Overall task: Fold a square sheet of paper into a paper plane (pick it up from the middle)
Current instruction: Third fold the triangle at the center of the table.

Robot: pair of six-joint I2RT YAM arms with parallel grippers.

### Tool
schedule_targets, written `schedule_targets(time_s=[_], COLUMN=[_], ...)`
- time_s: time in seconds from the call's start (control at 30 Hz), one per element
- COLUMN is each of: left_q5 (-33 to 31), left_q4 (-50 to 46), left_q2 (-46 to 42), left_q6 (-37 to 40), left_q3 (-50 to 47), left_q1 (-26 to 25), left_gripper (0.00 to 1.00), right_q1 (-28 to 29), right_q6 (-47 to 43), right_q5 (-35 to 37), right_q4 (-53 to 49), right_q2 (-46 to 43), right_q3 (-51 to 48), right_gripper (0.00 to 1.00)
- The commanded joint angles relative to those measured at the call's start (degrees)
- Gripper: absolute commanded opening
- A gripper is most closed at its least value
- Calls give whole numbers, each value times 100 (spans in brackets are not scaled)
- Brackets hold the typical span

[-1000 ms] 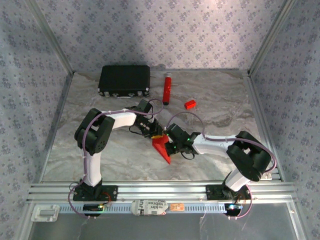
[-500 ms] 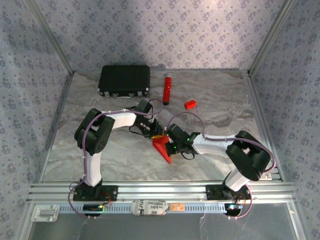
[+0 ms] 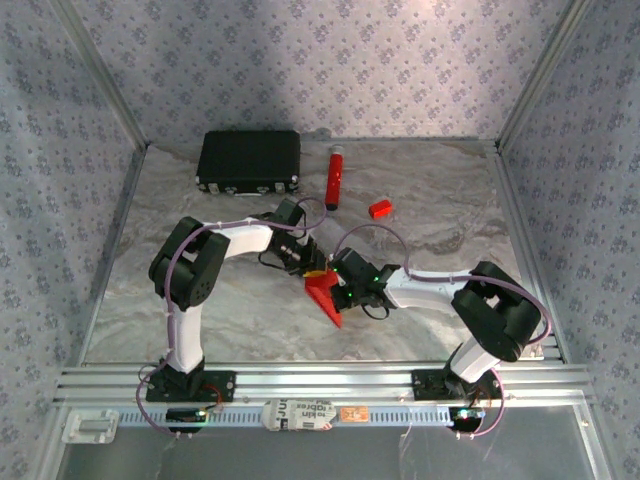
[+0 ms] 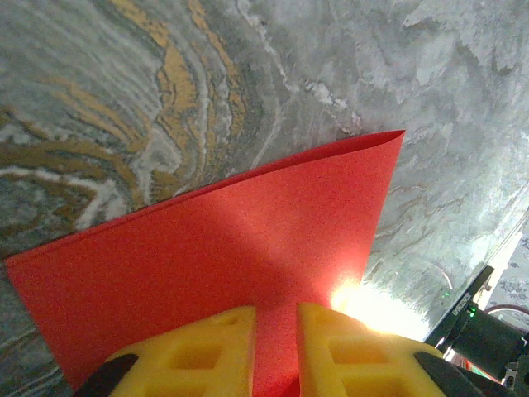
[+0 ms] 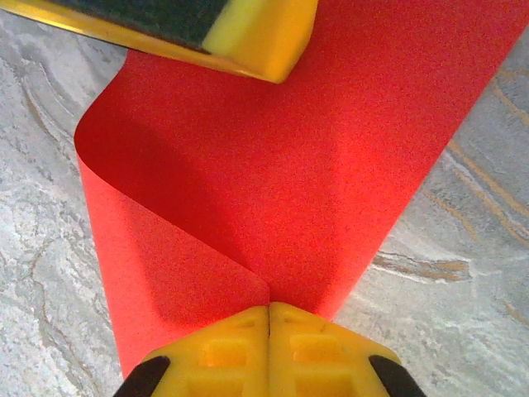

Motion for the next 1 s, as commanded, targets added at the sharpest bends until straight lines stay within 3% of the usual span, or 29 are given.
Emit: schedule_targets(time_s=[0.0,0.3,0.43,0.63,0.83,0.97], left_q5=[-211,-450,-617,-661,102,355], left_q4=[-339,-568,-574,-90,1455,2727], left_q2=[3,-218,-491,-1262,-2020,-2277], left_q6=[92,97,-3,-450,-1353,-2193], left_q3=[218,584,434,-340,-1544,-2305], left_q1=[-22,29,104,243,284,119], left_gripper=[21,36,38,23,1,0], right_q1=[-21,-25,-33,-39,-56,-54], right_q6=[129,159,164,164,180,197], right_q5=[97,71,86,76,74,78], right_q4=[-16,61,62,62,81,83], right_q2=[135,181,192,188,190,196], right_q3=[-114,-135,-126,-118,-117,-118], right_gripper=[0,0,0,0,0,0])
